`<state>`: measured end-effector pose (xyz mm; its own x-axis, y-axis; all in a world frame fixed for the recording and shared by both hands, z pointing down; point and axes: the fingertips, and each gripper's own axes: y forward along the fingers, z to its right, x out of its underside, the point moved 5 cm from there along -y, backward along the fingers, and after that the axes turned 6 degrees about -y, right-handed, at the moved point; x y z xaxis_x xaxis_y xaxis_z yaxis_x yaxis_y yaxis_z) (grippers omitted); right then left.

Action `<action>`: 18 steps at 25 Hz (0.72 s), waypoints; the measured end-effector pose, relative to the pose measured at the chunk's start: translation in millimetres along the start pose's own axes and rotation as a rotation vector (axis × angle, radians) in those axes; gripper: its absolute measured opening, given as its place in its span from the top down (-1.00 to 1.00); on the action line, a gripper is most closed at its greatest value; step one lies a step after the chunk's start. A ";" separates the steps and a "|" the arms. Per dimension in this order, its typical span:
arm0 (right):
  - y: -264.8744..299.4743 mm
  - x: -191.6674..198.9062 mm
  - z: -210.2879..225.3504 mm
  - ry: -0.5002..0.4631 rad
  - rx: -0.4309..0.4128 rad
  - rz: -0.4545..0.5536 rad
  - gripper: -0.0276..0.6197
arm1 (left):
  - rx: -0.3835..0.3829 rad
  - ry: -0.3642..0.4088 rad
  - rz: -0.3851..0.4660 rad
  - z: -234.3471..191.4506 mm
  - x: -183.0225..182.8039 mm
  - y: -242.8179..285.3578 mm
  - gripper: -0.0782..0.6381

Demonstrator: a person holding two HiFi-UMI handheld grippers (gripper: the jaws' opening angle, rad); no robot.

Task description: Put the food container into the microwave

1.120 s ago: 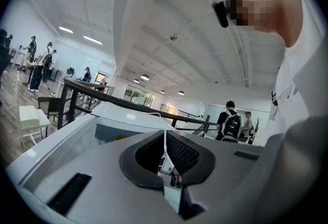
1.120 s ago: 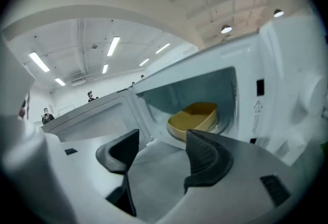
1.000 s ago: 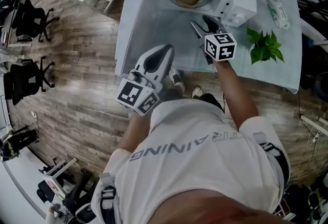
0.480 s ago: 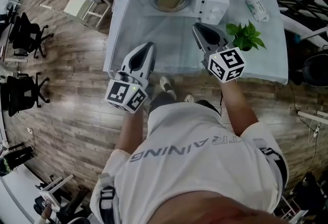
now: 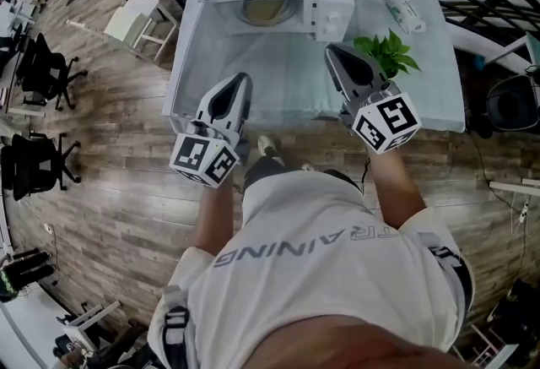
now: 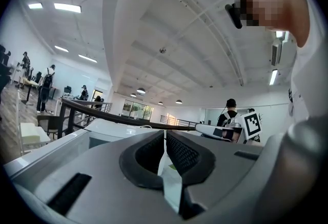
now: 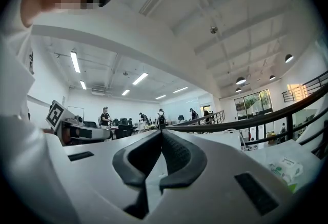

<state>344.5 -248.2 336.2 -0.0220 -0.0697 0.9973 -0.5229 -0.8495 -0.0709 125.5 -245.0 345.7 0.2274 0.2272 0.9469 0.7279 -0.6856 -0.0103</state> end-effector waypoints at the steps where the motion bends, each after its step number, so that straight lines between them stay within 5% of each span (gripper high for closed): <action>1: -4.4 -2.3 0.7 -0.009 0.008 -0.004 0.84 | 0.000 0.002 0.002 3.2 0.1 -0.4 0.67; 18: -16.3 5.1 -4.9 -0.040 -0.030 -0.051 0.84 | -0.013 0.003 -0.010 20.6 4.5 -4.6 0.67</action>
<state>348.8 -232.3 342.6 0.0393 -0.0479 0.9981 -0.5479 -0.8364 -0.0185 136.5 -226.6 343.4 0.2183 0.2324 0.9478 0.7219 -0.6920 0.0034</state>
